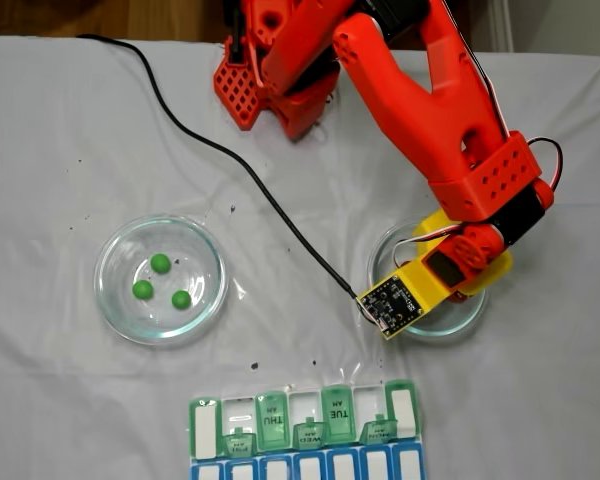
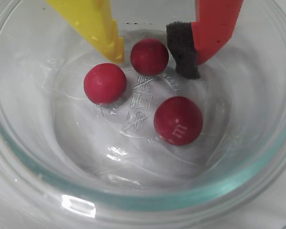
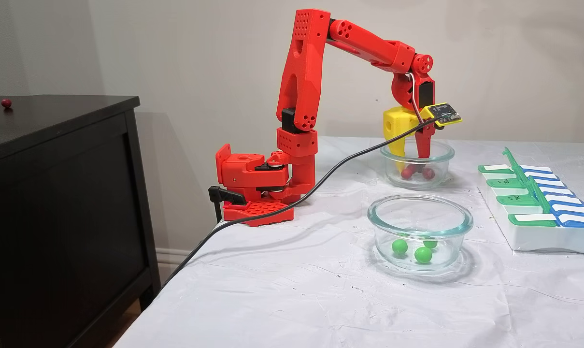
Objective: Sort medicines into box.
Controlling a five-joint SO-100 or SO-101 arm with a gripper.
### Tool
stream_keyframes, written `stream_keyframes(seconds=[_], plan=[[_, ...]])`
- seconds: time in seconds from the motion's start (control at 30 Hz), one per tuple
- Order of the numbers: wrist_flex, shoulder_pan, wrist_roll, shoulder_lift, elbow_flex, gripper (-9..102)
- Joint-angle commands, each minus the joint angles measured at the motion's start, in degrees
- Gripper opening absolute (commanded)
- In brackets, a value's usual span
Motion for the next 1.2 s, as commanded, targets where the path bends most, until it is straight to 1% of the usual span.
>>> stream_keyframes(seconds=[0.0, 0.3, 0.4, 0.63, 0.8, 0.83, 1.17], plan=[[-0.88, 0.53, -0.79, -0.53, -1.49, 15], [-1.14, 0.7, -1.32, -1.05, -1.76, 7], [-1.23, 0.62, -1.23, -0.97, -1.67, 1], [-1.23, 0.44, -0.97, -0.26, -1.41, 0], [2.02, 0.18, -1.05, 6.5, -2.2, 0], [3.96, 0.18, -1.05, 7.47, -3.08, 0], [13.8, 0.7, -1.76, 19.69, -10.81, 0]])
